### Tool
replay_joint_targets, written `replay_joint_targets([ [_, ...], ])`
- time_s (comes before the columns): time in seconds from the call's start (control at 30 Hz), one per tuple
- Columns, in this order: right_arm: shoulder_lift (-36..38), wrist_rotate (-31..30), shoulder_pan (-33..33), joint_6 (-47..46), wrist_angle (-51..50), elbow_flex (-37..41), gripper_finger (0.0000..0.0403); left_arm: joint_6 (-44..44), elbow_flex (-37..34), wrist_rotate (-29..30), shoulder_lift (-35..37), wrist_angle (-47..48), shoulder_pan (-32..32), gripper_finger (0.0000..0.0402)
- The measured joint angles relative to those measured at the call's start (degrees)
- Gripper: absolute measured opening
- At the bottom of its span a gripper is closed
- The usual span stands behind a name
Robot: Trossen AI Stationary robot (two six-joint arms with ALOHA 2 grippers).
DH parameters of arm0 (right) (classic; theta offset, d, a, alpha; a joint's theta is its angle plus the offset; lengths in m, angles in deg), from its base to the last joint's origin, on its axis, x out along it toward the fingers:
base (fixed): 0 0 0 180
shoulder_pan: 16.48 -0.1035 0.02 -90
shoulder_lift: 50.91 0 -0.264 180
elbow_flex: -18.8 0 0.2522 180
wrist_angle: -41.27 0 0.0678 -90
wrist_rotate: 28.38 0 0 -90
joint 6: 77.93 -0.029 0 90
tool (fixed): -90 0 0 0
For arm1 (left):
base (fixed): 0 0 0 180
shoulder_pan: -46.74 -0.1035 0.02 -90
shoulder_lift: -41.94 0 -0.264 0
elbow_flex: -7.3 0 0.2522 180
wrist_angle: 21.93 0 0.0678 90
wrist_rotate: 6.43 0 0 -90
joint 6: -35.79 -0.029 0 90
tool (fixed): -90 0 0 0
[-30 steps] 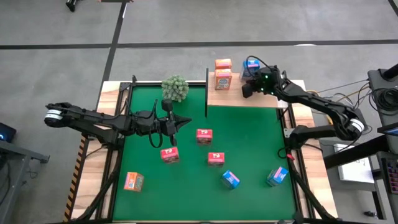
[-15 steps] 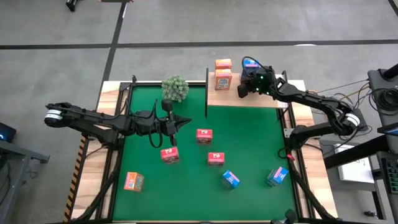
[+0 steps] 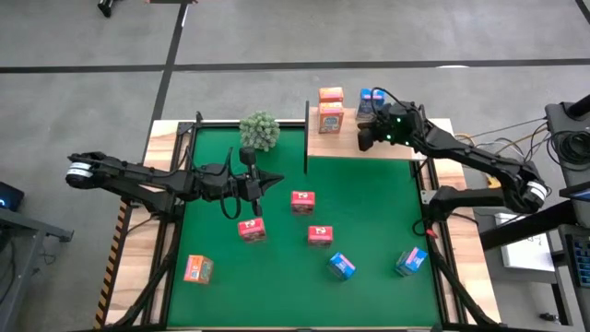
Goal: Stack cereal on shelf
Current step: Put the top red cereal box on the shelf
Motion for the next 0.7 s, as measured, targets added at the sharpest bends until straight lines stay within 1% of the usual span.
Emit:
replay_joint_targets([
  [0.1,0.5,-0.1,-1.8,0.7,0.5,0.0,0.0012,0.4,0.0,0.0,0.0,-0.4,0.0,0.0000],
  [0.2,2.4,0.0,-5.1,1.9,1.5,-0.1,0.0012,2.7,0.0,0.0,0.0,-0.6,0.1,0.0000],
  [0.4,7.7,-0.2,-14.5,6.0,1.2,0.0,0.0012,9.7,0.0,0.0,0.0,-0.7,0.2,0.0000],
  [0.47,9.2,-1.0,-18.1,7.4,1.2,0.5,0.0012,13.3,0.0,-0.4,0.0,-0.5,0.2,0.0000],
  [0.53,10.4,-3.4,-21.8,8.9,1.3,1.5,0.0012,17.3,0.0,-1.8,0.0,-0.3,0.2,0.0000],
  [0.63,12.3,-7.0,-27.3,10.5,2.6,4.2,0.0012,21.4,-0.3,-5.4,0.0,-0.1,0.2,0.0000],
  [0.7,13.2,-7.6,-30.3,11.1,4.9,6.5,0.0012,23.8,-0.3,-7.8,0.0,0.0,0.2,0.0000],
])
